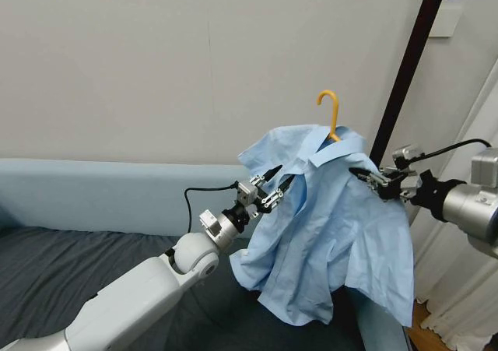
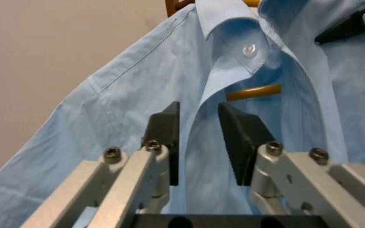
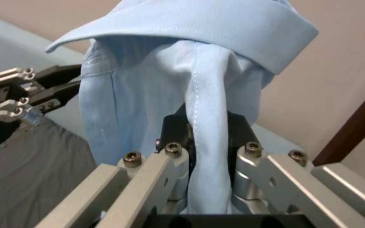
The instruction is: Pick up the clothes from the sofa and hang them on the clothes hanger.
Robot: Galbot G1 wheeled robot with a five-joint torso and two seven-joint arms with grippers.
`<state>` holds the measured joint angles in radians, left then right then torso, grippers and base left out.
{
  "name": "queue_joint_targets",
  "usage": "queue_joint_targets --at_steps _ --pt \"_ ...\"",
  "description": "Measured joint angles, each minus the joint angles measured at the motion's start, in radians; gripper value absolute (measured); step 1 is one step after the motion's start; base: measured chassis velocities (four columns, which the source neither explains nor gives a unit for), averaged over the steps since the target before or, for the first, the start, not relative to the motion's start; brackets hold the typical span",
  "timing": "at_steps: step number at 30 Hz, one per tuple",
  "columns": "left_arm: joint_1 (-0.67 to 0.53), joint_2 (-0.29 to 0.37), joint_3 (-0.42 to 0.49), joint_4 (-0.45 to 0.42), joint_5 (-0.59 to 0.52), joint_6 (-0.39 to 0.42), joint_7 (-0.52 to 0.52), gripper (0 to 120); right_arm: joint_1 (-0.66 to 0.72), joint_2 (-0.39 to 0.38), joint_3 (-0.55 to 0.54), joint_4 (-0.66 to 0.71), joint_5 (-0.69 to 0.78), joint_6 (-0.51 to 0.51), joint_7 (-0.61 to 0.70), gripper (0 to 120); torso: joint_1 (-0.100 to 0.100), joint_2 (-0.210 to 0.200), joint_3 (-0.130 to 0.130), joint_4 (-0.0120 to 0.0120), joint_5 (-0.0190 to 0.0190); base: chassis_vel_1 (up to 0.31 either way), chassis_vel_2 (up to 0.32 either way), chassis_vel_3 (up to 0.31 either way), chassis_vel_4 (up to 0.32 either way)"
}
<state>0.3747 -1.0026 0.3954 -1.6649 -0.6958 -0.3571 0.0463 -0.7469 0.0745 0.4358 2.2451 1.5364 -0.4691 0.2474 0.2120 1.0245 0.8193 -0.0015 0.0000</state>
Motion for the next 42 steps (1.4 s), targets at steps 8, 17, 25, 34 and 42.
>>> queue_joint_targets --at_steps 8,17,25,34,42 --pt "-0.092 -0.029 0.025 -0.003 -0.002 0.032 -0.036 0 0.036 -0.067 0.002 -0.019 0.039 0.009 0.001 7 0.000 0.000 0.000 -0.0002 0.0001 0.000 0.000 0.000 0.000" --pt "-0.168 -0.011 0.043 -0.061 -0.006 0.089 -0.090 0 0.008 -0.106 0.074 -0.062 0.094 0.020 0.002 7 0.000 0.000 0.000 -0.0001 0.0001 0.000 0.000 0.000 0.000" --pt "-0.117 0.045 0.044 -0.148 -0.015 0.116 -0.108 0 0.004 -0.115 0.086 -0.065 0.118 0.023 0.003 7 0.000 0.000 0.000 0.0003 -0.0001 0.000 0.000 0.000 0.000" --pt "-0.107 0.028 0.039 -0.112 -0.082 0.129 -0.143 4 0.006 -0.106 0.088 -0.018 0.141 0.017 0.017 7 0.000 0.000 0.000 0.0000 -0.0001 0.000 0.000 0.000 0.000" --pt "-0.147 0.012 0.070 -0.069 -0.157 0.137 -0.076 35 0.007 -0.107 0.088 -0.013 0.142 0.017 0.022 7 0.000 0.000 0.000 -0.0002 -0.0001 0.000 0.000 0.000 0.000"
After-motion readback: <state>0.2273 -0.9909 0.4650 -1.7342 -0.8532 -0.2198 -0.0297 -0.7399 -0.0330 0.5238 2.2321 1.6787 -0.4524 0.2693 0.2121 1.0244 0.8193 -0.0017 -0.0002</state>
